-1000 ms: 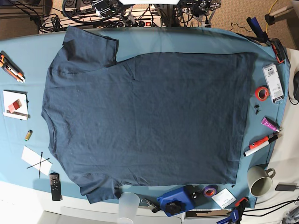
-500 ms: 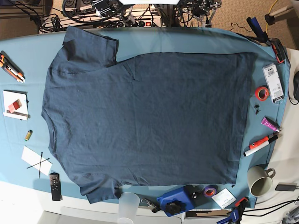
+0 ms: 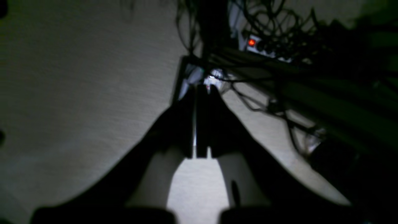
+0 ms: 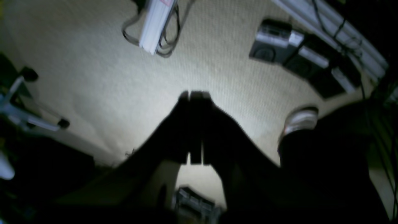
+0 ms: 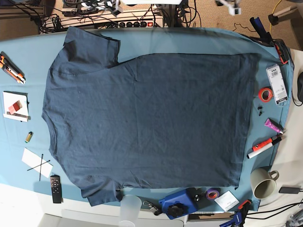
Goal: Fold the T-shirt properly
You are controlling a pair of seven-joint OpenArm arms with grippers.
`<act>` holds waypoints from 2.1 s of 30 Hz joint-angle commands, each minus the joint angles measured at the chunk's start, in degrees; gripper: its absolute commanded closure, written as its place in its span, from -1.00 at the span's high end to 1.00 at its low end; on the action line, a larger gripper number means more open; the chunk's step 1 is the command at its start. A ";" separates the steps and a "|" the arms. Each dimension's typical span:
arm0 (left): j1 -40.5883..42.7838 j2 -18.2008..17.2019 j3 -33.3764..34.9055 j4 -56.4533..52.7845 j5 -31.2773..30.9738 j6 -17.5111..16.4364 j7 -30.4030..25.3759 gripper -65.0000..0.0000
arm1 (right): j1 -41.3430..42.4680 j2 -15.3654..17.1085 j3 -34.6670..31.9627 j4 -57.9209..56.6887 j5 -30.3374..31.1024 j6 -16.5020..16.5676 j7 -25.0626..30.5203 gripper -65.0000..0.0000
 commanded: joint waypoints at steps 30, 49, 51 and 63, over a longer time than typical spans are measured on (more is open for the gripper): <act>46.49 0.20 -4.66 81.02 -31.41 6.97 26.53 -1.00 | -33.70 2.25 50.14 52.78 39.65 14.91 -25.35 -1.00; 45.83 0.17 -5.75 90.55 -32.98 12.31 30.05 -1.00 | -32.96 1.70 72.30 67.25 50.66 19.68 -27.69 0.00; 45.83 0.13 -5.75 90.55 -33.00 12.28 30.01 -1.00 | -31.12 0.72 72.39 66.95 48.15 19.68 -27.69 0.00; 44.89 0.17 -5.75 90.55 -33.00 12.07 29.81 -1.00 | -14.08 2.16 72.32 46.23 50.71 19.68 -32.11 0.00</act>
